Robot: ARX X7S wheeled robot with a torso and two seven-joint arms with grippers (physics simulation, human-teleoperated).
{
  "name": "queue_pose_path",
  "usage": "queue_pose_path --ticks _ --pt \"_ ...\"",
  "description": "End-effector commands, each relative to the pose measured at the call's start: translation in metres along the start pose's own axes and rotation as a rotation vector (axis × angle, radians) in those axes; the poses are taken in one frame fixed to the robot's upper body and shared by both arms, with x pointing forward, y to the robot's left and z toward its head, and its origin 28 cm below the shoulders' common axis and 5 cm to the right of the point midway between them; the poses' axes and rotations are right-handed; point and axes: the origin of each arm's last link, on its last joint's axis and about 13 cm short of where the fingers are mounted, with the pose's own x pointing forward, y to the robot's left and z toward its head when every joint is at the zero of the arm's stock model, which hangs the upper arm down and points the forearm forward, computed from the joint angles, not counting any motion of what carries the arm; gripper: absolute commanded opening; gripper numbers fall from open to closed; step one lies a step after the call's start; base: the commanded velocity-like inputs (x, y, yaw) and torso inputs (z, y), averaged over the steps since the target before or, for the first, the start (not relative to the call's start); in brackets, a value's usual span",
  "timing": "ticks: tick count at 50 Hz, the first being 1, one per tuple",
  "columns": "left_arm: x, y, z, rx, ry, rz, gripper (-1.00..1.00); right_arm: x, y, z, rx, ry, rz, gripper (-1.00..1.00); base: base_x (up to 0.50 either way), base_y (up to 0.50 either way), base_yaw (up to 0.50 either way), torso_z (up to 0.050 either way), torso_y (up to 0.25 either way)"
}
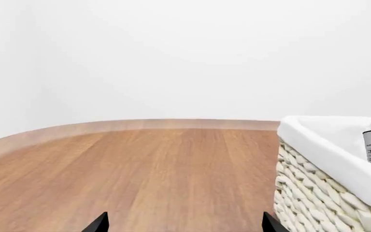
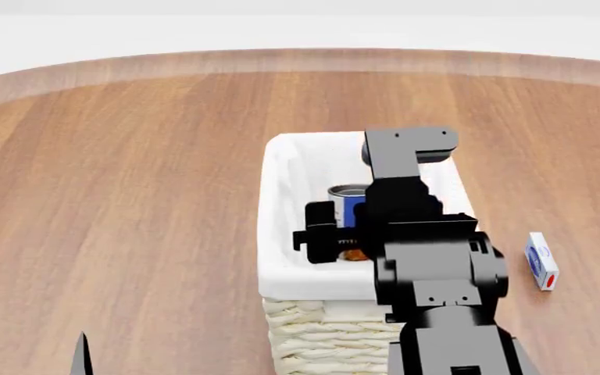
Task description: Pick up the alphabet soup and put it in the basket.
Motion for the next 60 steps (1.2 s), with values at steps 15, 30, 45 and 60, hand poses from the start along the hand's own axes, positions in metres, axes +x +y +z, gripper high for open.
queue_pose_path --ticks 15,30,45,60 --pt "0.001 0.000 0.000 -0.002 0.001 0.001 1.00 0.000 0.000 0.002 -0.008 -0.011 0.006 1.00 0.00 0.00 0.00 0.000 0.000" --pt "0.001 0.001 0.000 -0.002 0.001 0.001 1.00 -0.003 -0.004 0.041 0.005 -0.437 -0.028 1.00 0.00 0.00 0.00 0.000 0.000" --pt "0.002 -0.001 -0.005 0.007 0.015 0.002 1.00 -0.022 -0.002 0.075 -0.064 -0.767 -0.057 1.00 0.00 0.00 0.00 0.000 0.000" --pt "0.000 -0.001 -0.002 0.007 0.005 -0.001 1.00 -0.101 0.008 0.024 -0.124 -0.969 -0.045 1.00 0.00 0.00 0.00 0.000 0.000"
